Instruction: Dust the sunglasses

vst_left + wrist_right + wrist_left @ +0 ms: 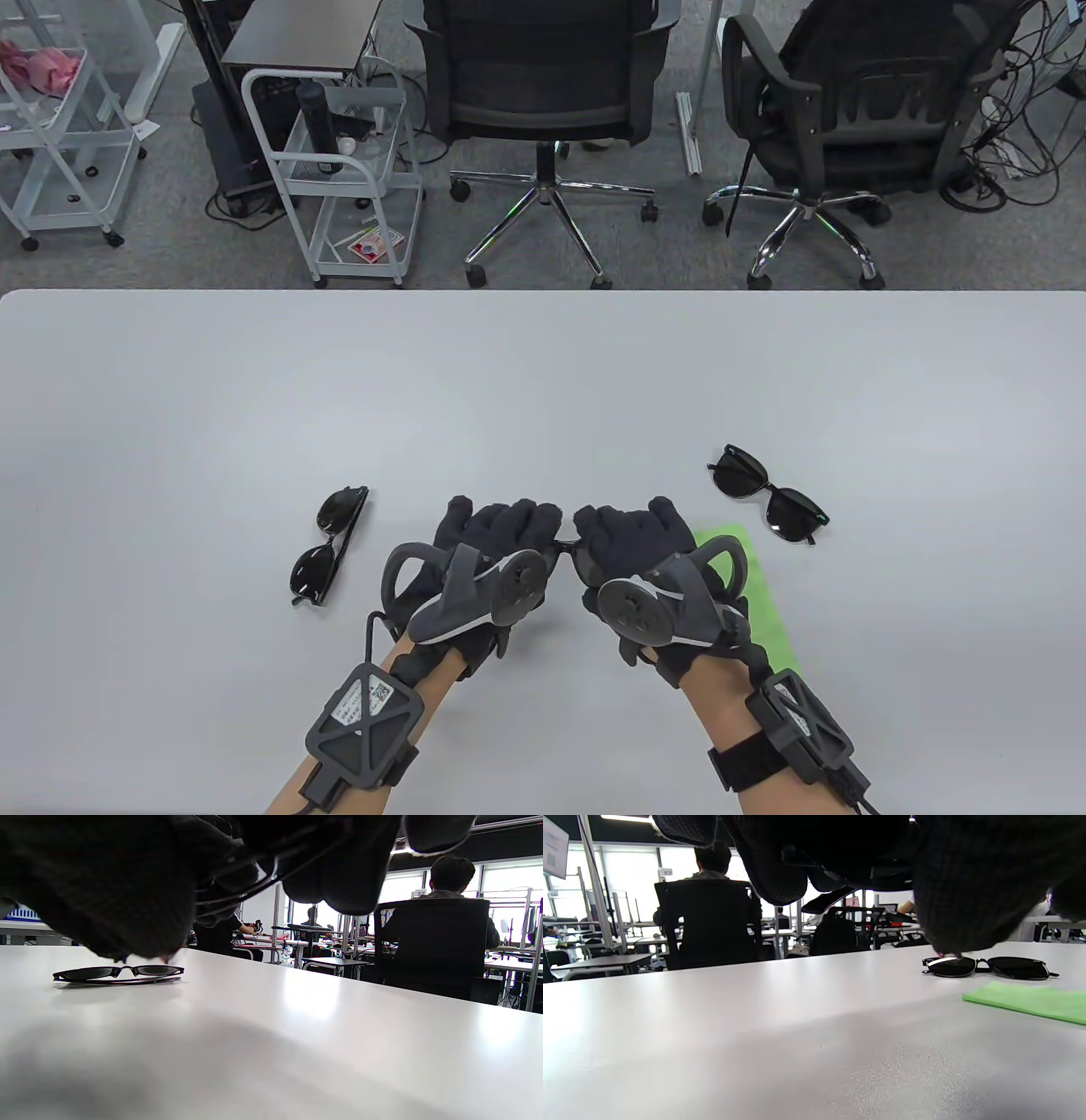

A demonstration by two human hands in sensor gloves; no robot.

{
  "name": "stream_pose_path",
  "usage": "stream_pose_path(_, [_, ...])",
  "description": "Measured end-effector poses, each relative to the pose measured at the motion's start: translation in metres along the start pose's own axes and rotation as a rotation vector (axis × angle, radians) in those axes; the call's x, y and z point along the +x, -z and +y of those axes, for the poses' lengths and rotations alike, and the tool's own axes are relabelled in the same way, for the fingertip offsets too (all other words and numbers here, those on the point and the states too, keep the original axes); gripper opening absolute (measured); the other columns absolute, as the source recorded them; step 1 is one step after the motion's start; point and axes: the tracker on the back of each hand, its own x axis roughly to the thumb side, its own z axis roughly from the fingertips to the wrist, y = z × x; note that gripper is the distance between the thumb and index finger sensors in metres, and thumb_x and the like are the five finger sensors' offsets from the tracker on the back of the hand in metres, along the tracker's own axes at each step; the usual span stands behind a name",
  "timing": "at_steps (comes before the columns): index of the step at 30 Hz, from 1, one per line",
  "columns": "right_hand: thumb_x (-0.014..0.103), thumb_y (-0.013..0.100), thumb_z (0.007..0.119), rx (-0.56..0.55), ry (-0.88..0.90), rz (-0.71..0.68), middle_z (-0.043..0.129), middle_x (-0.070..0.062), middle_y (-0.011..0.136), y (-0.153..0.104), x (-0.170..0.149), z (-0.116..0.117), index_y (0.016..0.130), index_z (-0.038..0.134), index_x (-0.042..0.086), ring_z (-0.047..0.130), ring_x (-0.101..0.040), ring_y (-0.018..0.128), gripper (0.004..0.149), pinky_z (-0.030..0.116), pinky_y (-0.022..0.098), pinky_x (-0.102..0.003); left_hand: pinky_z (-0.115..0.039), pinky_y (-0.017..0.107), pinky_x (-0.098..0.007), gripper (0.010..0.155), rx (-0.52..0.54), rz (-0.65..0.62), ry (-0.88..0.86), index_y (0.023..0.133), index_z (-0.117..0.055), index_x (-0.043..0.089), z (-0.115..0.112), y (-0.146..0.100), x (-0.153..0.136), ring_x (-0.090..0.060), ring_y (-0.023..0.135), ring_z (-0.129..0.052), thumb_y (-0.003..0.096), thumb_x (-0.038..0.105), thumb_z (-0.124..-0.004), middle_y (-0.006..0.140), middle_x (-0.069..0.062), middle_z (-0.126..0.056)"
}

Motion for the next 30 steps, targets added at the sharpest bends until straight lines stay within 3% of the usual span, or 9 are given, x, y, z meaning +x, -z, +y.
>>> stream_pose_path(2, [0.05,0.033,0.1,-0.001,0.023,0.0,0.074,-0.016,0.101,0.0,-0.003,-0.005,0.102,0.061,0.009,0.086,-0.039,0.083,0.089,0.06,0.064,-0.067,-0.059,0.078,-0.053,0.089,0.006,0.006,-0.002,0.104,-0.056,0.043,0.002,0.0,-0.003,-0.013,0.096,-0.087,0.0253,0.062,-0.095,0.105,0.016,-0.073])
stream_pose_path(4, [0.051,0.034,0.097,0.014,0.08,0.044,0.059,-0.018,0.109,-0.001,-0.01,-0.012,0.105,0.048,0.008,0.07,-0.047,0.094,0.097,0.052,0.065,-0.07,-0.061,0.077,-0.052,0.089,0.007,0.037,-0.025,0.104,-0.057,0.041,0.004,0.0,-0.008,-0.014,0.095,-0.09,0.0255,0.063,-0.094,0.104,0.014,-0.074])
stream_pose_path(7, [0.055,0.036,0.093,-0.096,0.224,0.137,0.052,-0.02,0.111,-0.003,-0.028,-0.027,0.106,0.045,0.008,0.062,-0.05,0.098,0.098,0.051,0.065,-0.07,-0.064,0.076,-0.049,0.09,-0.013,0.098,-0.144,0.105,-0.058,0.037,0.003,0.002,-0.024,-0.013,0.091,-0.094,0.0263,0.067,-0.09,0.103,0.012,-0.075])
stream_pose_path(12, [0.05,0.045,0.083,-0.079,0.571,0.326,0.06,-0.023,0.108,0.005,-0.049,-0.028,0.105,0.054,0.005,0.069,-0.052,0.092,0.08,0.056,0.062,-0.07,-0.069,0.073,-0.047,0.09,-0.143,0.195,-0.742,0.105,-0.054,0.03,-0.013,0.004,-0.053,-0.014,0.087,-0.098,0.0295,0.072,-0.083,0.103,0.006,-0.074])
stream_pose_path(16, [0.047,0.047,0.08,-0.051,0.943,0.443,0.063,-0.024,0.106,0.011,-0.048,-0.001,0.103,0.059,0.005,0.071,-0.053,0.09,0.074,0.056,0.061,-0.07,-0.067,0.074,-0.049,0.091,-0.259,0.129,-1.106,0.106,-0.05,0.028,-0.026,0.003,-0.054,-0.017,0.09,-0.096,0.032,0.071,-0.08,0.104,0.005,-0.071])
stream_pose_path(21, [0.047,0.048,0.079,0.026,1.059,0.423,0.066,-0.024,0.105,0.013,-0.042,0.026,0.101,0.066,0.007,0.074,-0.052,0.089,0.068,0.058,0.06,-0.07,-0.066,0.074,-0.05,0.091,-0.315,0.059,-1.162,0.107,-0.048,0.03,-0.029,0.004,-0.042,-0.015,0.092,-0.095,0.0324,0.073,-0.078,0.105,0.008,-0.072])
stream_pose_path(24, [0.045,0.049,0.078,0.022,1.101,0.406,0.068,-0.022,0.105,0.013,-0.039,0.028,0.099,0.07,0.009,0.076,-0.051,0.088,0.062,0.059,0.06,-0.069,-0.066,0.074,-0.05,0.091,-0.374,0.003,-1.145,0.108,-0.049,0.03,-0.032,0.006,-0.033,-0.015,0.092,-0.095,0.0322,0.074,-0.077,0.105,0.009,-0.073])
stream_pose_path(30, [0.036,0.046,0.083,-0.052,1.118,0.441,0.083,-0.016,0.096,0.008,-0.044,0.022,0.085,0.087,0.011,0.09,-0.043,0.08,0.046,0.065,0.059,-0.067,-0.065,0.074,-0.051,0.091,-0.389,-0.017,-1.12,0.107,-0.05,0.031,-0.032,0.006,-0.03,-0.016,0.092,-0.094,0.0323,0.073,-0.079,0.105,0.009,-0.073])
